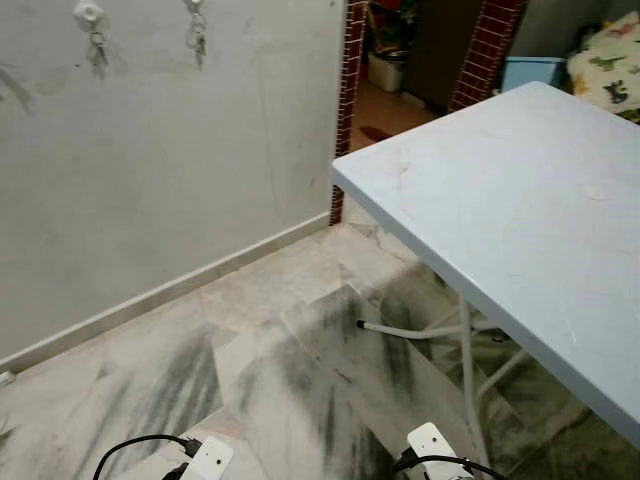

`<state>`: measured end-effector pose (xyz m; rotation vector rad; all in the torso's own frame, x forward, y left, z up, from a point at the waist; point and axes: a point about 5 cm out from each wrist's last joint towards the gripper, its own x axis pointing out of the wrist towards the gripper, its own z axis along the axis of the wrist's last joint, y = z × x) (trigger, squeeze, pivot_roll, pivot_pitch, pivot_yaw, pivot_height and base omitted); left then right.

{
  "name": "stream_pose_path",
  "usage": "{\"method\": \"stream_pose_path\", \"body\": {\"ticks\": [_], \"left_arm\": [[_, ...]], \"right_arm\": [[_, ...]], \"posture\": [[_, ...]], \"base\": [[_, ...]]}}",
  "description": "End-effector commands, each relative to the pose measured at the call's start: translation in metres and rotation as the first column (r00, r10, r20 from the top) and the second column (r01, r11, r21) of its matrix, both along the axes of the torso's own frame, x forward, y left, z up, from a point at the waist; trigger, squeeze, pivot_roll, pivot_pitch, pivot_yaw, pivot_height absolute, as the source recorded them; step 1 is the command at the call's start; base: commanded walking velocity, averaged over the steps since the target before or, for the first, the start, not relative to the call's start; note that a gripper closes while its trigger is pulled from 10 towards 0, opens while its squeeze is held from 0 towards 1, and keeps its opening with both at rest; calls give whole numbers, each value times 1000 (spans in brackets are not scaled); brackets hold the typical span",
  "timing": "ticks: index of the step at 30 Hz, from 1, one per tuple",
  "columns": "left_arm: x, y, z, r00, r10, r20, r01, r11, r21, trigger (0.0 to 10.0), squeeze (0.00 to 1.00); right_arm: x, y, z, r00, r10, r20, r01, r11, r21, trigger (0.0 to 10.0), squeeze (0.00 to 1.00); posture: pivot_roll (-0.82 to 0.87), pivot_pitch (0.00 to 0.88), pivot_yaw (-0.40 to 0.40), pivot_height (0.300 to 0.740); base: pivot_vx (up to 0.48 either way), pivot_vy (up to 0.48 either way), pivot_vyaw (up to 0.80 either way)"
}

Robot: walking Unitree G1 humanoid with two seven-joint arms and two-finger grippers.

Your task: Hang keys on a hook

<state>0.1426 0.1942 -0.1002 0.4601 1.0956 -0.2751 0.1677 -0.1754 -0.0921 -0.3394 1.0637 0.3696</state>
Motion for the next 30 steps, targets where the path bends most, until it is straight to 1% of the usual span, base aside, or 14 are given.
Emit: {"method": "stream_pose_path", "body": {"ticks": [1,11,30], "left_arm": [[-14,3,-5,998,-1,-61,2,1000,10,10000,0],[-18,8,-5,997,-7,-74,9,999,33,10000,0],[-16,6,-5,997,-18,-76,20,999,35,10000,0]], "right_arm": [[-3,0,-1,1000,1,-10,-1,1000,-6,10000,0],[-7,-1,-3,1000,-1,-22,0,1000,-11,10000,0],[-10,-2,-4,1000,8,-29,-9,1000,-21,10000,0]], "posture": [[32,23,4,740],[31,24,5,740],[32,24,6,740]], "base": [[0,0,-781],[0,0,-783],[0,0,-782]]}}
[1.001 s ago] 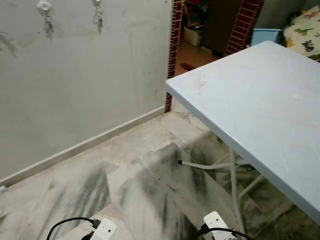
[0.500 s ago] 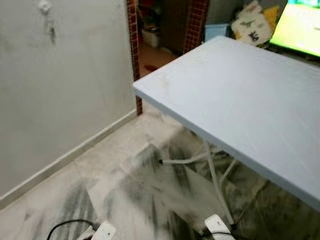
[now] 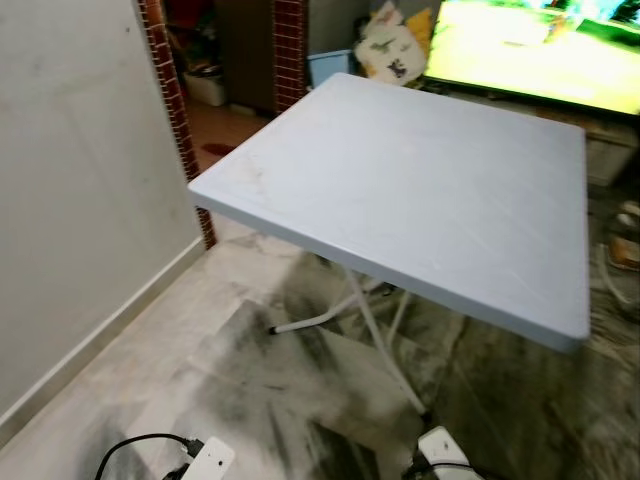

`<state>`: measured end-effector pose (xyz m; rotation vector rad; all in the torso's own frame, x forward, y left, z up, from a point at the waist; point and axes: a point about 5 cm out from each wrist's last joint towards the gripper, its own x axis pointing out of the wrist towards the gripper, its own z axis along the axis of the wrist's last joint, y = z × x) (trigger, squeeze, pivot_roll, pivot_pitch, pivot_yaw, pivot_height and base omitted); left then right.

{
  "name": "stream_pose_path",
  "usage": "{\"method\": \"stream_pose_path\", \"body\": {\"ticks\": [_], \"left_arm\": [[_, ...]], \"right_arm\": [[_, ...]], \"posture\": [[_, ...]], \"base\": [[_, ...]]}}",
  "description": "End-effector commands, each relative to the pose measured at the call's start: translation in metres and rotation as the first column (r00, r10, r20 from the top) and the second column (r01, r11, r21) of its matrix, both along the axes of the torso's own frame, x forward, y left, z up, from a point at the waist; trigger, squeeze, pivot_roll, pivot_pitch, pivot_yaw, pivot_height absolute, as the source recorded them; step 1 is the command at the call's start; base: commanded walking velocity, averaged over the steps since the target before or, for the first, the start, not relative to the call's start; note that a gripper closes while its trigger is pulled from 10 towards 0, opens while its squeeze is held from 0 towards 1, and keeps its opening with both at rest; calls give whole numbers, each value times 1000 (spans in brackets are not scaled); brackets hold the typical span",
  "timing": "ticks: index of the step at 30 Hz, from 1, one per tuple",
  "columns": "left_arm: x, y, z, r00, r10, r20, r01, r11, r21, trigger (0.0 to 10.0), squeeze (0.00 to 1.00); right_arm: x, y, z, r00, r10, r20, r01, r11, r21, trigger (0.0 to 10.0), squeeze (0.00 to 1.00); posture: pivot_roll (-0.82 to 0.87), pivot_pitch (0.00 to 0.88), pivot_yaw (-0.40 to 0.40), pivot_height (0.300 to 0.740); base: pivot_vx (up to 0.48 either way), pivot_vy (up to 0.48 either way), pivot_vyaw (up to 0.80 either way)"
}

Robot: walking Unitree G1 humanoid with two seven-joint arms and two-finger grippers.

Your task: Hang keys on a hook

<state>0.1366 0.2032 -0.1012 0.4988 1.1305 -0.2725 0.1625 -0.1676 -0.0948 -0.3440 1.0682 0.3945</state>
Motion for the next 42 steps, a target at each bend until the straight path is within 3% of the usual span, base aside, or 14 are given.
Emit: {"method": "stream_pose_path", "body": {"ticks": [1,10,24,42], "left_arm": [[-10,-3,-4,999,-6,-45,6,1000,-3,10000,0],[-7,-5,-3,999,-12,-37,12,1000,-5,10000,0],[-8,-3,-3,999,-20,-39,20,1000,2,10000,0],[-8,-2,-4,998,-15,-53,16,1000,8,10000,0]], "right_arm": [[-5,-10,-1,1000,-14,-19,13,1000,-28,10000,0],[-7,-11,-2,1000,-16,-21,16,999,-29,10000,0],[-6,-7,-2,1000,17,-9,-17,1000,-8,10000,0],[-2,-2,0,997,78,3,-78,997,-3,10000,0]], "posture": [[32,24,6,740],[30,28,4,740],[29,33,7,740],[28,31,10,740]], "base": [[0,0,-781],[0,0,-737],[0,0,0],[0,0,800]]}}
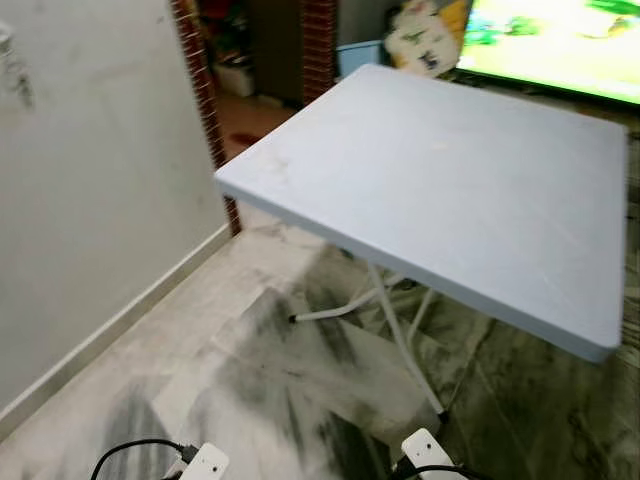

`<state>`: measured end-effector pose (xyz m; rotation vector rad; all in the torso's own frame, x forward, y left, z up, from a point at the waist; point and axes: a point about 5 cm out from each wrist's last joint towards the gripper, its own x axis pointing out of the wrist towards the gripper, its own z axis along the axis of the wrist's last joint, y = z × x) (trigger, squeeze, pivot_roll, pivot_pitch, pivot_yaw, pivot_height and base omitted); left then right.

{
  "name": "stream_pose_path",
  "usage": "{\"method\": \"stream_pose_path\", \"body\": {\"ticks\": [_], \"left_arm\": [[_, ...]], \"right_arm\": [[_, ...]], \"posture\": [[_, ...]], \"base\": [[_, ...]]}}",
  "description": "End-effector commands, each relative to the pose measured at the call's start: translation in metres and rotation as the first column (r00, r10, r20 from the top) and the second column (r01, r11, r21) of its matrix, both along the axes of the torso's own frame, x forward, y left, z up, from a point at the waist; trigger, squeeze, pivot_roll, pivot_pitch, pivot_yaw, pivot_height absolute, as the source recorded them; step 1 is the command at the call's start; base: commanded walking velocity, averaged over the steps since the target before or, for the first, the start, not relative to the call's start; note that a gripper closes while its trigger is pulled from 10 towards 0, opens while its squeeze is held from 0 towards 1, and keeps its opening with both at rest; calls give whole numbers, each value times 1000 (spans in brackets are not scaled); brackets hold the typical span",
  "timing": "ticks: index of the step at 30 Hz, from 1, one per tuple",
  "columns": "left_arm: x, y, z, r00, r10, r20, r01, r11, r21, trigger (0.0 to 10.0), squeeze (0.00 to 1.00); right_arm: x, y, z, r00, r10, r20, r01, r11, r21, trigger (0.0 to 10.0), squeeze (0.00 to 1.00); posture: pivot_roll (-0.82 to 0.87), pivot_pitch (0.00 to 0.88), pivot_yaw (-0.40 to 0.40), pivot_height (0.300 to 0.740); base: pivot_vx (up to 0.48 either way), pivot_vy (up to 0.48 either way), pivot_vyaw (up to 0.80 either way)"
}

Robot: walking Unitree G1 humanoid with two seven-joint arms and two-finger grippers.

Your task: Hang keys on a hook

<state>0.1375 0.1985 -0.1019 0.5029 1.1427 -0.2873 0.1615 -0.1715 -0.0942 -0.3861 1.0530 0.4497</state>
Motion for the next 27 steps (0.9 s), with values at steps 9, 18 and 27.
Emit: {"method": "stream_pose_path", "body": {"ticks": [9,18,27], "left_arm": [[-10,5,-3,999,1,-42,-1,1000,21,10000,0],[-12,9,-3,998,-4,-69,6,999,33,10000,0],[-14,7,-4,996,-17,-86,20,999,32,10000,0]], "right_arm": [[0,2,0,1000,18,2,-18,1000,3,10000,0],[2,4,1,999,34,8,-34,999,4,10000,0],[2,4,1,999,44,8,-44,999,-1,10000,0]], "posture": [[27,33,13,740],[24,40,16,740],[27,33,15,740]], "base": [[0,0,800],[0,0,800],[0,0,800]]}}
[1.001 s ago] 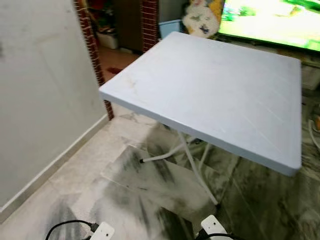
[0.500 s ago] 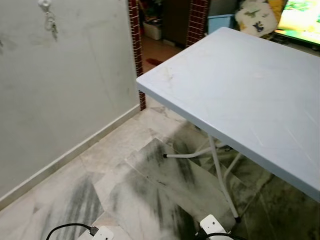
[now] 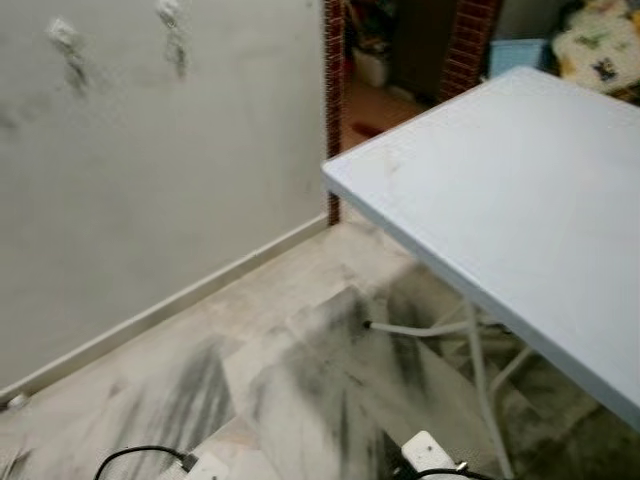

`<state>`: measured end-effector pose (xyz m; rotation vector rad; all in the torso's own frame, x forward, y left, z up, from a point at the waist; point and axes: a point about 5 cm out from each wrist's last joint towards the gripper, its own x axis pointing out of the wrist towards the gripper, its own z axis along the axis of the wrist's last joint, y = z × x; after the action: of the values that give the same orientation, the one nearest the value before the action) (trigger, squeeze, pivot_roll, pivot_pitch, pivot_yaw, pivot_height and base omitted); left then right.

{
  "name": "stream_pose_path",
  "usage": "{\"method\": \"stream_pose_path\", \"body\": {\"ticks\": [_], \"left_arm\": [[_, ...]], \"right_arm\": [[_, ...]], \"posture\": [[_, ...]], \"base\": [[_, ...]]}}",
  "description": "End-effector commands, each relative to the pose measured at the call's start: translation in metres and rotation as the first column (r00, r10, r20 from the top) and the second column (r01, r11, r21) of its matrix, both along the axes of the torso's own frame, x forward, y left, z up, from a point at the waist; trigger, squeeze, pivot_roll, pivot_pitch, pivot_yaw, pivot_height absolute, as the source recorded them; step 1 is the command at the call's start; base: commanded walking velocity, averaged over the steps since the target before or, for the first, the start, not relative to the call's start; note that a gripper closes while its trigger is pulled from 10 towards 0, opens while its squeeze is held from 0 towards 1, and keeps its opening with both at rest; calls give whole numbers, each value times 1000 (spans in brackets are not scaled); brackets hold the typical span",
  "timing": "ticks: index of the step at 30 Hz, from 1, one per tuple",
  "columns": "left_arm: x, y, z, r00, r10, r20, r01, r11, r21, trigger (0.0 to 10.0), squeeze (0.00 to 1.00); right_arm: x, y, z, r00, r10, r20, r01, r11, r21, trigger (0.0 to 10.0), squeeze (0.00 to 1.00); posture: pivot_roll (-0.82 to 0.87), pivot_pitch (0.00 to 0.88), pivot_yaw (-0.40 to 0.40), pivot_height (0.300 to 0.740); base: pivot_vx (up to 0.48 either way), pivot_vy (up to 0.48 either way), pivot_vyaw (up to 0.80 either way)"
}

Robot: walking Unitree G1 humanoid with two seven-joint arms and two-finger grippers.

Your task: Hang keys on a hook

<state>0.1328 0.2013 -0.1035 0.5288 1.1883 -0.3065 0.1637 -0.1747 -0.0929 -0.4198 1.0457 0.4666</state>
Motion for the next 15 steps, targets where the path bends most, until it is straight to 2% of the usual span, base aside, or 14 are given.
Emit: {"method": "stream_pose_path", "body": {"ticks": [1,15], "left_arm": [[-10,4,-2,999,-1,-42,2,1000,13,10000,0],[-7,2,-2,999,-16,-51,17,1000,14,10000,0]], "right_arm": [[0,7,0,1000,13,1,-13,1000,17,10000,0],[1,7,0,1000,25,2,-25,1000,11,10000,0]], "posture": [[27,33,15,740],[31,23,14,740]], "base": [[0,0,800],[0,0,800]]}}
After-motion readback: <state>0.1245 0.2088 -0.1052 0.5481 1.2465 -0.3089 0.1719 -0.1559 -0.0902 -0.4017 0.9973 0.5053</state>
